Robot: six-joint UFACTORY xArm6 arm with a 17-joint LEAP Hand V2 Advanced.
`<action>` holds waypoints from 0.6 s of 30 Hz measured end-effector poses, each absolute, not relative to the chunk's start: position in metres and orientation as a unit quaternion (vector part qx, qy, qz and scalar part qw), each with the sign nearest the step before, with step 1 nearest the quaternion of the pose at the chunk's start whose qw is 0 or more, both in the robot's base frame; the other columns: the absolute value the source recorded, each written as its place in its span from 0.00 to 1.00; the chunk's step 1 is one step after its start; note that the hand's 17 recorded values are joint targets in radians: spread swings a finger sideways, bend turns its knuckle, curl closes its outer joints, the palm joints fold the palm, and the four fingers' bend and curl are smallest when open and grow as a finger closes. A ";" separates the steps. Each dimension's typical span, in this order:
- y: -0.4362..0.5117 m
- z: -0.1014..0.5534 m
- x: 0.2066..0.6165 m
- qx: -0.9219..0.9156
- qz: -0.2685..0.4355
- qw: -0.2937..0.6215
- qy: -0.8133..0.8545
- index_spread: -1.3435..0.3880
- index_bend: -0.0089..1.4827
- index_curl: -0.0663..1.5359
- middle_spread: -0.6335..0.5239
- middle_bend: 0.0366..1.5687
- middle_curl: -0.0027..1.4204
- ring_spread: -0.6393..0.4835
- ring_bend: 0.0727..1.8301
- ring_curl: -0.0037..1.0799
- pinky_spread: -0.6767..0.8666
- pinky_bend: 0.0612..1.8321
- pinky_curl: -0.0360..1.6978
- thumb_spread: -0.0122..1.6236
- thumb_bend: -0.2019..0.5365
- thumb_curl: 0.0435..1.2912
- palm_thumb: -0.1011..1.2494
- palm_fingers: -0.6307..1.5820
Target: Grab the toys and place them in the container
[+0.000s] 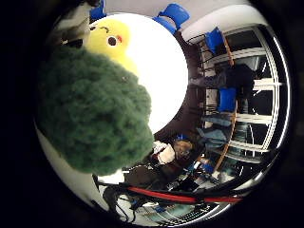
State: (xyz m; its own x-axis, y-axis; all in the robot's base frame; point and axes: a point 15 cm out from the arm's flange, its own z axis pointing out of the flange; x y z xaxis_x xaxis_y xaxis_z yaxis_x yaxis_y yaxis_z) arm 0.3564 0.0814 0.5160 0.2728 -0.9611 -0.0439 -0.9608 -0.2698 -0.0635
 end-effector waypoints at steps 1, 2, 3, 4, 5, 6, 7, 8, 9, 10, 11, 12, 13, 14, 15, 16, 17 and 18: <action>0.089 0.512 0.361 -0.796 0.000 0.038 0.603 0.62 0.69 0.67 0.36 0.79 0.71 0.33 0.71 0.83 0.30 0.66 0.68 0.71 0.26 0.44 0.85 0.74; 0.096 0.508 0.367 -0.797 0.000 0.038 0.602 0.62 0.68 0.67 0.36 0.79 0.71 0.33 0.71 0.83 0.30 0.66 0.68 0.71 0.26 0.44 0.85 0.74; 0.101 0.503 0.371 -0.799 0.003 0.035 0.600 0.62 0.68 0.67 0.36 0.79 0.71 0.33 0.71 0.83 0.30 0.66 0.68 0.71 0.26 0.44 0.85 0.74; 0.107 0.496 0.376 -0.801 0.006 0.031 0.598 0.62 0.68 0.67 0.36 0.78 0.71 0.33 0.71 0.84 0.30 0.66 0.69 0.71 0.26 0.44 0.85 0.74; 0.111 0.491 0.379 -0.801 0.009 0.027 0.598 0.61 0.68 0.67 0.36 0.78 0.71 0.33 0.71 0.84 0.29 0.66 0.69 0.71 0.26 0.44 0.85 0.74; 0.117 0.487 0.383 -0.802 0.010 0.027 0.596 0.61 0.68 0.67 0.36 0.78 0.71 0.33 0.71 0.84 0.29 0.65 0.69 0.71 0.26 0.44 0.85 0.74; 0.124 0.481 0.389 -0.804 0.011 0.026 0.595 0.61 0.68 0.67 0.36 0.78 0.71 0.33 0.71 0.84 0.29 0.65 0.69 0.71 0.26 0.44 0.85 0.74; 0.128 0.476 0.394 -0.804 0.012 0.024 0.593 0.61 0.68 0.67 0.36 0.78 0.71 0.33 0.70 0.84 0.29 0.65 0.69 0.71 0.26 0.44 0.85 0.74; 0.132 0.471 0.398 -0.805 0.014 0.022 0.593 0.61 0.67 0.67 0.36 0.78 0.71 0.33 0.70 0.84 0.29 0.65 0.70 0.71 0.26 0.44 0.84 0.74; 0.136 0.465 0.401 -0.805 0.017 0.018 0.593 0.61 0.67 0.67 0.36 0.78 0.71 0.33 0.70 0.84 0.29 0.65 0.70 0.71 0.26 0.44 0.84 0.74; 0.140 0.459 0.405 -0.806 0.019 0.014 0.592 0.61 0.67 0.68 0.36 0.78 0.72 0.32 0.70 0.84 0.29 0.65 0.70 0.72 0.25 0.44 0.83 0.74; 0.143 0.452 0.409 -0.806 0.022 0.010 0.591 0.61 0.67 0.68 0.36 0.77 0.72 0.32 0.70 0.84 0.29 0.65 0.70 0.72 0.25 0.43 0.82 0.74; 0.147 0.447 0.412 -0.807 0.024 0.009 0.589 0.61 0.67 0.68 0.36 0.77 0.72 0.32 0.70 0.85 0.29 0.65 0.70 0.73 0.24 0.43 0.80 0.74; 0.149 0.445 0.416 -0.808 0.024 0.010 0.589 0.61 0.66 0.68 0.35 0.76 0.72 0.32 0.70 0.84 0.29 0.64 0.69 0.74 0.25 0.42 0.78 0.74; 0.152 0.444 0.419 -0.808 0.023 0.015 0.588 0.61 0.64 0.67 0.35 0.74 0.71 0.33 0.69 0.82 0.28 0.63 0.67 0.75 0.24 0.40 0.76 0.75; 0.154 0.444 0.423 -0.808 0.020 0.022 0.588 0.61 0.61 0.66 0.35 0.72 0.70 0.33 0.68 0.80 0.27 0.61 0.65 0.75 0.24 0.39 0.75 0.76; 0.156 0.445 0.429 -0.808 0.014 0.031 0.588 0.60 0.56 0.64 0.35 0.70 0.67 0.33 0.67 0.76 0.25 0.59 0.61 0.76 0.23 0.37 0.71 0.76; 0.158 0.445 0.435 -0.808 0.008 0.040 0.588 0.60 0.50 0.63 0.35 0.68 0.65 0.33 0.66 0.73 0.22 0.56 0.58 0.76 0.23 0.36 0.68 0.76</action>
